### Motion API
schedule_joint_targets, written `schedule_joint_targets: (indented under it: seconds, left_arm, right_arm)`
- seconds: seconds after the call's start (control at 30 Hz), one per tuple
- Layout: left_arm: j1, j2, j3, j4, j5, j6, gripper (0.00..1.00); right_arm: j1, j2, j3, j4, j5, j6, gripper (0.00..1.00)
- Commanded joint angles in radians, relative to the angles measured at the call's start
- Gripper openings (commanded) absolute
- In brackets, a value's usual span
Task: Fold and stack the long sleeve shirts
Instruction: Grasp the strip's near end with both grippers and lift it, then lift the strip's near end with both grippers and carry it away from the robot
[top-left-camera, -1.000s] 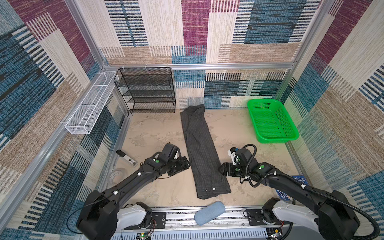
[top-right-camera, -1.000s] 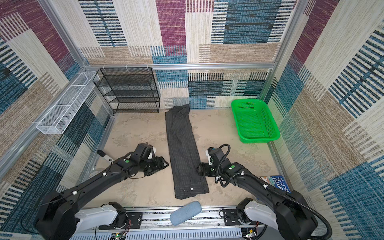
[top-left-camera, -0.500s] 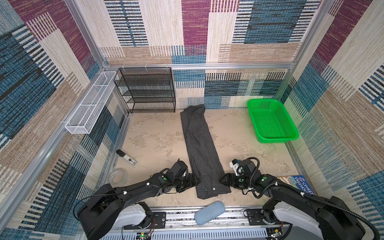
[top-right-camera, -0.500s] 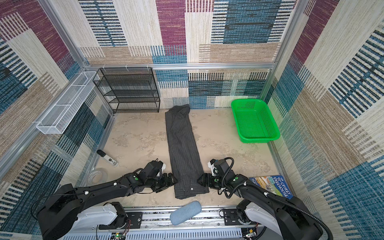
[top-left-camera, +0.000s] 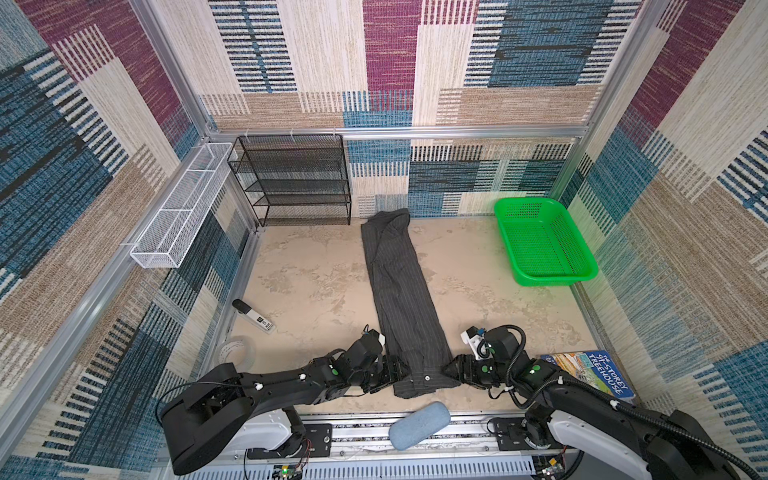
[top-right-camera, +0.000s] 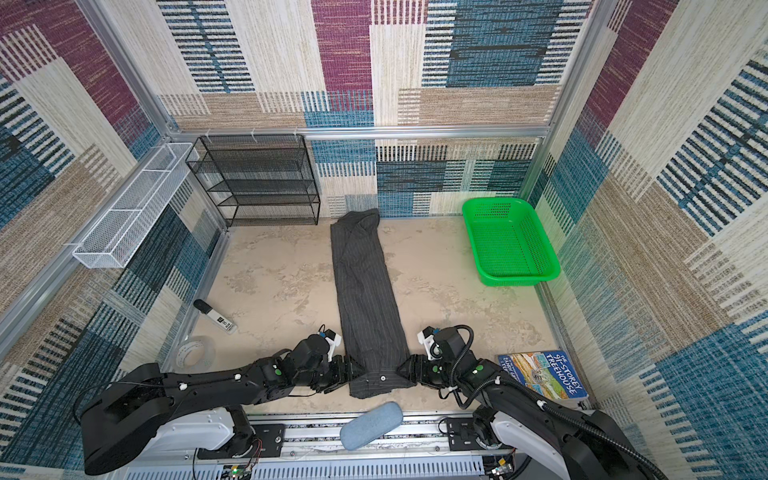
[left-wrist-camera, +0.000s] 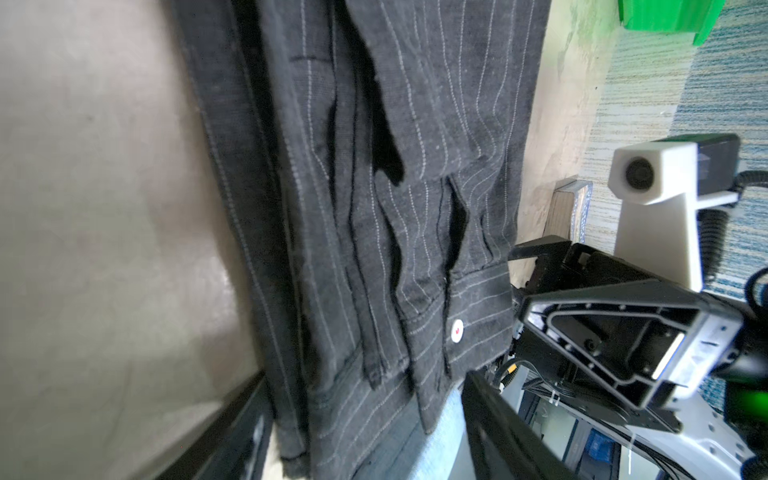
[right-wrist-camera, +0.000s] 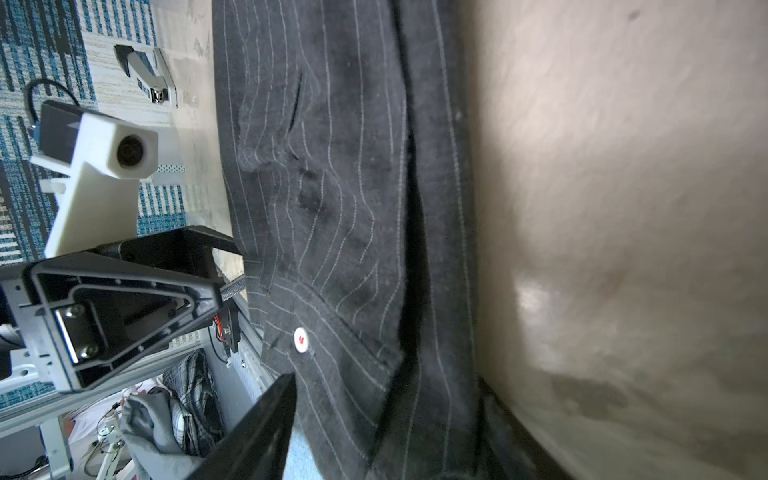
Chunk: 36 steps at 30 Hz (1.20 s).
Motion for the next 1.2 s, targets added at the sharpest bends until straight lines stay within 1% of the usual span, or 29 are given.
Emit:
schedule_joint_targets:
  seconds: [0.0,0.3,0.4,0.6,0.7,0.77,0.93,1.0,1.1,1.17]
  left_arm:
    - [-0.008,0.021,-0.012,-0.057,-0.012,-0.038,0.72]
    - [-0.032,0.062,-0.022,-0.011,-0.020,-0.073,0.70]
    - [-0.040,0.066,-0.025,-0.007,-0.027,-0.080,0.70]
    - [-0.050,0.057,-0.032,-0.008,-0.037,-0.093,0.70]
    - [-0.053,0.028,-0.039,-0.039,-0.041,-0.099,0.70]
    - [-0.056,0.004,-0.037,-0.090,-0.043,-0.098,0.71]
    - [-0.069,-0.047,0.030,-0.367,-0.058,-0.068,0.72]
    - [-0.074,-0.039,0.057,-0.432,-0.060,-0.058,0.72]
    - [-0.085,-0.004,0.079,-0.438,-0.050,-0.054,0.69]
    - [-0.093,0.026,0.078,-0.400,-0.044,-0.062,0.62]
  right_arm:
    - [0.001,0.023,0.002,0.019,-0.034,0.008,0.66]
    - [0.000,0.087,0.013,0.152,-0.098,0.010,0.56]
    - [0.001,0.106,0.012,0.188,-0.108,0.011,0.51]
    - [0.000,0.116,0.021,0.205,-0.103,0.010,0.26]
    - [0.000,0.105,0.023,0.202,-0.095,0.016,0.20]
    - [0.000,0.103,0.020,0.202,-0.093,0.022,0.18]
    - [0.000,0.105,0.008,0.213,-0.101,0.028,0.16]
    - [0.001,0.107,0.010,0.213,-0.101,0.028,0.16]
    - [0.000,0.112,0.014,0.215,-0.102,0.028,0.15]
    - [0.001,0.118,0.018,0.215,-0.102,0.028,0.15]
